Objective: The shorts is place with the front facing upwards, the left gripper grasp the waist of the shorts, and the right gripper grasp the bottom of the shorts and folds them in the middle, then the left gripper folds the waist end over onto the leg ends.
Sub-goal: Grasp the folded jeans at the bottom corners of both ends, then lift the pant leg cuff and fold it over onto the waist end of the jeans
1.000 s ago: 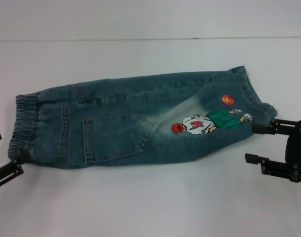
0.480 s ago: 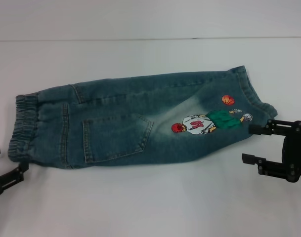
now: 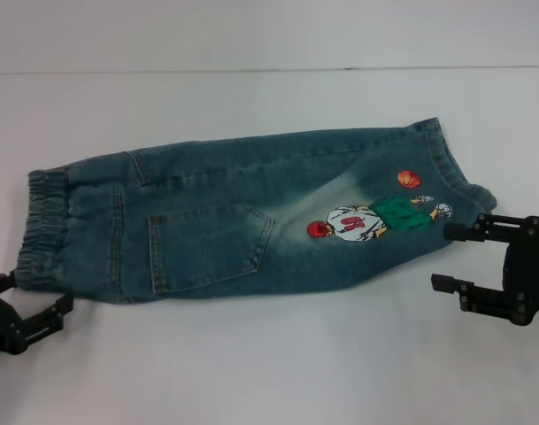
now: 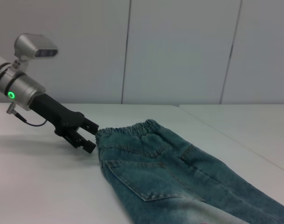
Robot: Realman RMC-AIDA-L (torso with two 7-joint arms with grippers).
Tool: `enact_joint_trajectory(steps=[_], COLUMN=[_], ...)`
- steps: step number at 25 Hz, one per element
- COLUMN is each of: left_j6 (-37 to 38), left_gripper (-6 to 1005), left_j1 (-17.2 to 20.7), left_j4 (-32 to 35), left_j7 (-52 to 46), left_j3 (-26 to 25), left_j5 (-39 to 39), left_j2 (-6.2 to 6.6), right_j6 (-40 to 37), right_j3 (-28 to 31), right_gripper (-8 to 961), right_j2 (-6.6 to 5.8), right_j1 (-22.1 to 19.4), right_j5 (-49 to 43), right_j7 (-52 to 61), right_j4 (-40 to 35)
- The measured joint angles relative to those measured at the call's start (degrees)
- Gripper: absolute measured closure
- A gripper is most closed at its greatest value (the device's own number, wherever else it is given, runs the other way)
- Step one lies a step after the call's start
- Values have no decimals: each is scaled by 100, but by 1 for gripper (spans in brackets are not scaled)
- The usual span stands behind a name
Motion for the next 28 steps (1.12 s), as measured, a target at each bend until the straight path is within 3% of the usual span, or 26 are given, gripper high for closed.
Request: enact_joint_trajectory(steps=[4, 15, 18, 28], left_j6=[124, 147, 212, 1660], left_gripper=[199, 648, 710, 902], left_j1=[-5, -110, -134, -245], left_j4=[9, 42, 139, 1344], left_j7=[4, -114, -240, -1676], left_j3=[0, 226, 217, 164], left_j5=[2, -1, -14, -288], left_j2=[7, 6, 5, 10], right_j6=[85, 89, 90, 290], right_j3=[7, 22, 42, 231], right_gripper=[302, 330, 343, 387], right_j2=[8, 23, 36, 125], right_j1=[0, -47, -52, -8], right_j5=[0, 6, 11, 51], right_j7=[0, -14, -22, -45], right_j4=[-1, -1, -1, 20])
